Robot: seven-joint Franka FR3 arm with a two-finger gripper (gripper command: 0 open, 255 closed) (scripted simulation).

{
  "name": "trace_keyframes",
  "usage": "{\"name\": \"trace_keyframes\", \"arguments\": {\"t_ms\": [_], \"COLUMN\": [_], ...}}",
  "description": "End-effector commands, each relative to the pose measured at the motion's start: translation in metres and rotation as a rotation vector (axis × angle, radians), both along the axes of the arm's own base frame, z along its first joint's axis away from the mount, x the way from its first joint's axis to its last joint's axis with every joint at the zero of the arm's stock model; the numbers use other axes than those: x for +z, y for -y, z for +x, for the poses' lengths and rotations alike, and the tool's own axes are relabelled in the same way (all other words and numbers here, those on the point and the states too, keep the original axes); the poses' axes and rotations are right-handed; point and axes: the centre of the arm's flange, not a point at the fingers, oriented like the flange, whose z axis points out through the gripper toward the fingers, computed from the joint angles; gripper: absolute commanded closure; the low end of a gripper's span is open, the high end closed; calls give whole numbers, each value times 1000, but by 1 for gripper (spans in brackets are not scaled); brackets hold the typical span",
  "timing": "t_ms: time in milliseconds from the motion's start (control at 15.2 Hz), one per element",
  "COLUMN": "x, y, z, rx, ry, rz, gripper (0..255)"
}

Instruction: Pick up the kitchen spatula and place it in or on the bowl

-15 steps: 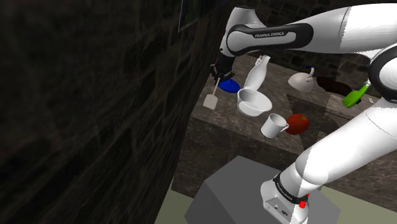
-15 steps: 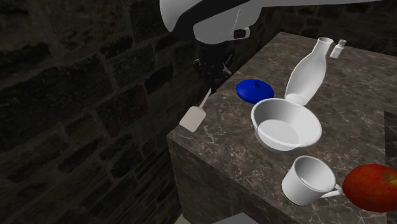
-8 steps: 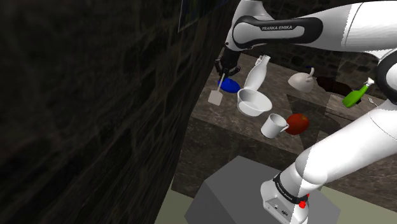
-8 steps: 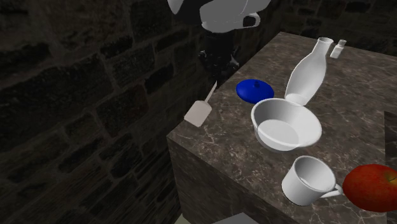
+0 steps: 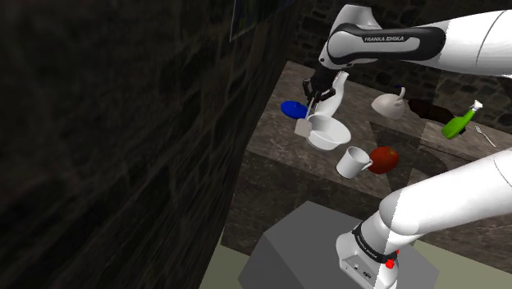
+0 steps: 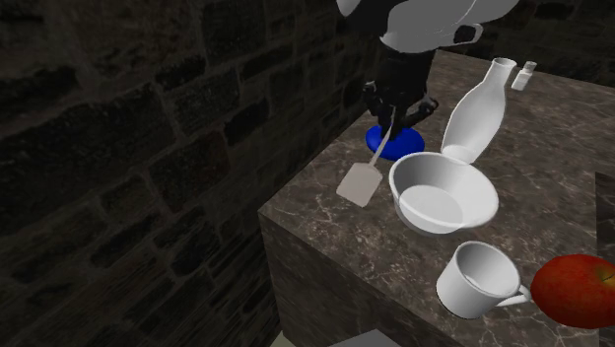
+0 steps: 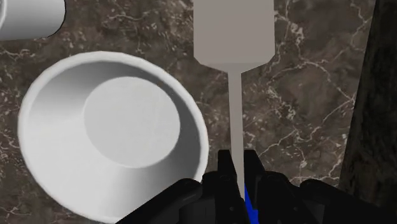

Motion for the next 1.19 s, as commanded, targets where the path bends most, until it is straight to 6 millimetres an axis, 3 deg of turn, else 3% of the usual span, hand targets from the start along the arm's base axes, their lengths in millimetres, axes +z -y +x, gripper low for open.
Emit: {"name": "trace_keyframes", "arguments": {"t_ms": [0,462,1122], "x": [0,5,-48], "y": [19,100,100], "z": [-18,-77,-77], "rx": [2,2,2], "ry": [0,0,0], "rz": [1,1,1], "gripper": [255,255,255]}}
